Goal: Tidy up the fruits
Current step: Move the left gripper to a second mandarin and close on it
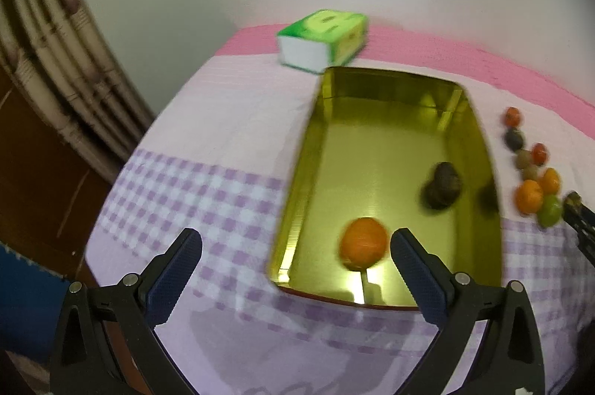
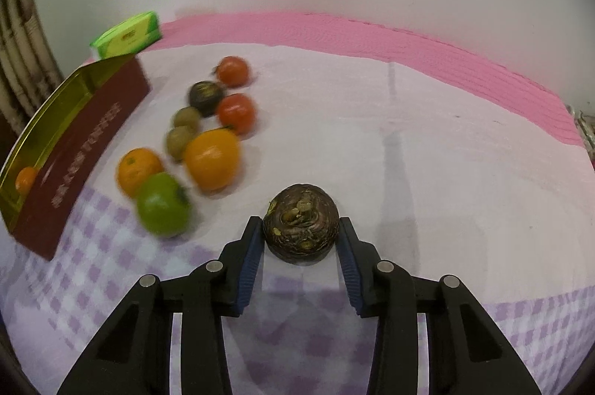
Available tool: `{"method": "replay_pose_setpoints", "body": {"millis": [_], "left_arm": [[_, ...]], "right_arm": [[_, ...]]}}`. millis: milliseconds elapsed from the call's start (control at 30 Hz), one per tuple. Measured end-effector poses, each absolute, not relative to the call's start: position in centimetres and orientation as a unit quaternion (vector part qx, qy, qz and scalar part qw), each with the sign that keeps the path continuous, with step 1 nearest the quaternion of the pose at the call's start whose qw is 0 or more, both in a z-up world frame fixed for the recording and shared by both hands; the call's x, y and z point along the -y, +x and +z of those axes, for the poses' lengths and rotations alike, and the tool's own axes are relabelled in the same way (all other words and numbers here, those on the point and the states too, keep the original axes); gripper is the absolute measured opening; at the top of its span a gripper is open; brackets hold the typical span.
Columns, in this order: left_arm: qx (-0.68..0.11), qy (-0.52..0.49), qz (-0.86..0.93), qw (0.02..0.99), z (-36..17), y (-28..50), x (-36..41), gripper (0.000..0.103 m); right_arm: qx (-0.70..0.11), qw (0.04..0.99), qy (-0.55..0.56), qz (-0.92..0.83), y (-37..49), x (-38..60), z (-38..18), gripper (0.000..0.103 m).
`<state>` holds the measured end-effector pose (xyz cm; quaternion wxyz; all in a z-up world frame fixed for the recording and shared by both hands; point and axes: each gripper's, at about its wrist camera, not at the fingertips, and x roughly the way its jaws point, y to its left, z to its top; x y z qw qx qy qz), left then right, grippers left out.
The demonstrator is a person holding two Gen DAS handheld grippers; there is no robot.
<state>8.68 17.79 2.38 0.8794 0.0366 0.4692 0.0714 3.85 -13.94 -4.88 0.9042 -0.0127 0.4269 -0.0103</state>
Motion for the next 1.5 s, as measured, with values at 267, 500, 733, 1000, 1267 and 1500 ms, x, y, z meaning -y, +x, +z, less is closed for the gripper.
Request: {"method": "replay_pose_setpoints", "body": {"millis": [267,500,733,1000,1267,1500], "left_arm": [[-0.456,0.060,-0.027,0.887,3.6,8.4,-10.0,0.101],[-0.474,0.085,-0.072,0.873,2.3,10.2,-4.1,0.092],[-0.504,0.075,-0.095,0.855,1.5,13.2,-1.1,0.071],[-0.566,0.028,-0.128,0.814,-0.2,16.5,1.1,0.058],[-0.608,-0.006,-0.130,0.783,-2.0,18.2,2.2,0.047],[-0.614,-0.007,-0.131,0.778,-2.7,18.7,2.8,0.035]], "right_arm": [[-0.417,0.908,-0.008,-0.046,5.2,19.1,-4.9,0.041],[-0.403,0.913,0.006,-0.058,5.2,21.0,-5.0,0.041],[-0.403,0.913,0.004,-0.059,5.3,20.7,-4.9,0.041],[-0.402,0.914,0.006,-0.059,5.1,20.8,-4.9,0.041],[-0.402,0.914,0.008,-0.057,5.0,21.0,-4.8,0.042],[-0.402,0.914,0.009,-0.057,5.0,20.9,-4.8,0.042]]}}
